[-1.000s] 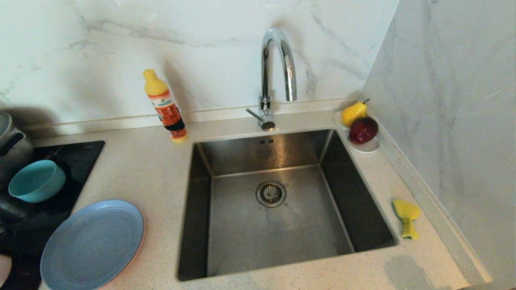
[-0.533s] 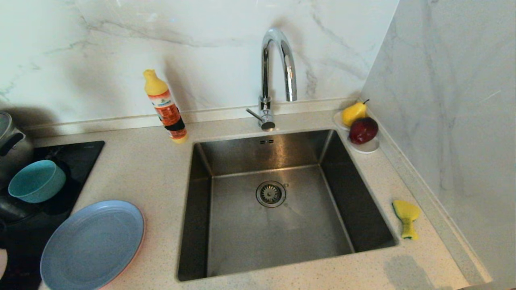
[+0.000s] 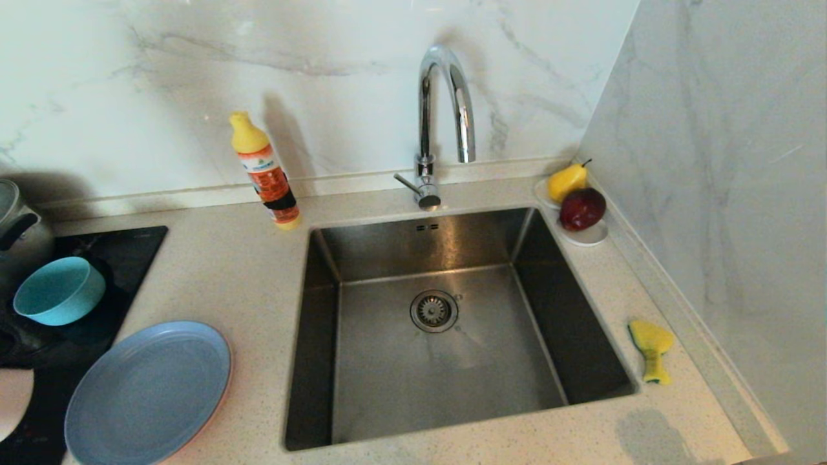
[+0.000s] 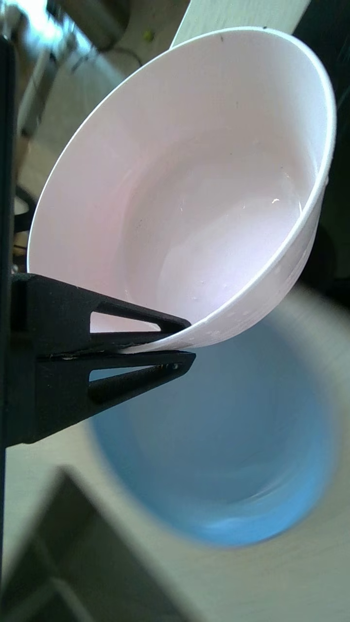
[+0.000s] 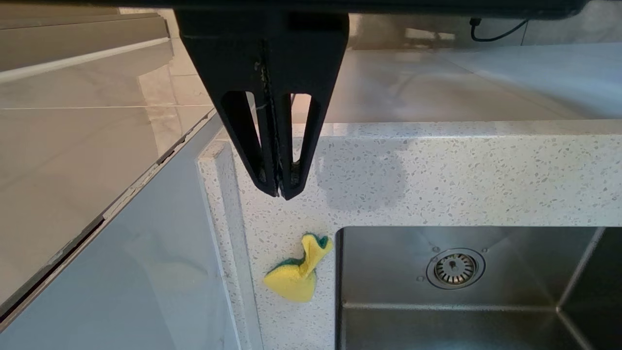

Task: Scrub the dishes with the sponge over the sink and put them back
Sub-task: Place the bowl on the plate

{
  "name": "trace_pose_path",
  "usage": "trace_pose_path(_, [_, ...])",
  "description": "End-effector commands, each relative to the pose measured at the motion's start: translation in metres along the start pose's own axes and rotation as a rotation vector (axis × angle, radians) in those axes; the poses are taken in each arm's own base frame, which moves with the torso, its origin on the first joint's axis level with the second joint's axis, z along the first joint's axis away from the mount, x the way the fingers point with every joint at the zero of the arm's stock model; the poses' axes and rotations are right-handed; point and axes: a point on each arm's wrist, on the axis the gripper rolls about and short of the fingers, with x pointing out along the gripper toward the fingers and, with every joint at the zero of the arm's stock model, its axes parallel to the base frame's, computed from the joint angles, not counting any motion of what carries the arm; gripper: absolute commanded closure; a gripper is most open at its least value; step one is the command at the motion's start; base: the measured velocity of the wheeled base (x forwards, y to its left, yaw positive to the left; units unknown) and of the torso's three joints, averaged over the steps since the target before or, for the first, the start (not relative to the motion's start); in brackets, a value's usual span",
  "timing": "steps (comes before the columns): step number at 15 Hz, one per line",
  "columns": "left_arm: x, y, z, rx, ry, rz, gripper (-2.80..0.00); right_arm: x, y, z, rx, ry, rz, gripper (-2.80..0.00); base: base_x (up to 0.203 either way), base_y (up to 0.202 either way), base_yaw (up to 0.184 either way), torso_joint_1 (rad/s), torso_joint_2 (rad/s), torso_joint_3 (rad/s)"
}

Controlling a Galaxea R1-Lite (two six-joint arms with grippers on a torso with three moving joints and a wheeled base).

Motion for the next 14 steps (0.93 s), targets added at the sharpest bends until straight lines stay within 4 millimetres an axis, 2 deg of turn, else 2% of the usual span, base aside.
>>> trace_pose_path(1, [-0.006, -0.03, -0.017, 0.08, 0.013, -0.034, 0.0, 0.0, 0.0, 0.0, 0.001, 0.0, 0.002, 0.0, 0.0, 0.0, 0.0, 0.0, 0.0, 0.0])
trace_pose_path(3, [0.01, -0.052, -0.027, 0.11, 0.064, -0.003, 0.0, 0.0, 0.0, 0.0, -0.001, 0.0, 0.001, 0.0, 0.0, 0.0, 0.0, 0.0, 0.0, 0.0])
trace_pose_path(7, [0.05, -0.079, -0.04, 0.152, 0.065, 0.026, 0.0, 0.0, 0.0, 0.0, -0.001, 0.0, 0.001, 0.0, 0.0, 0.0, 0.0, 0.0, 0.0, 0.0])
trace_pose_path(14, [0.084, -0.088, -0.047, 0.156, 0.098, 0.046, 0.0, 0.0, 0.0, 0.0, -0.001, 0.0, 0.001, 0.0, 0.0, 0.0, 0.0, 0.0, 0.0, 0.0])
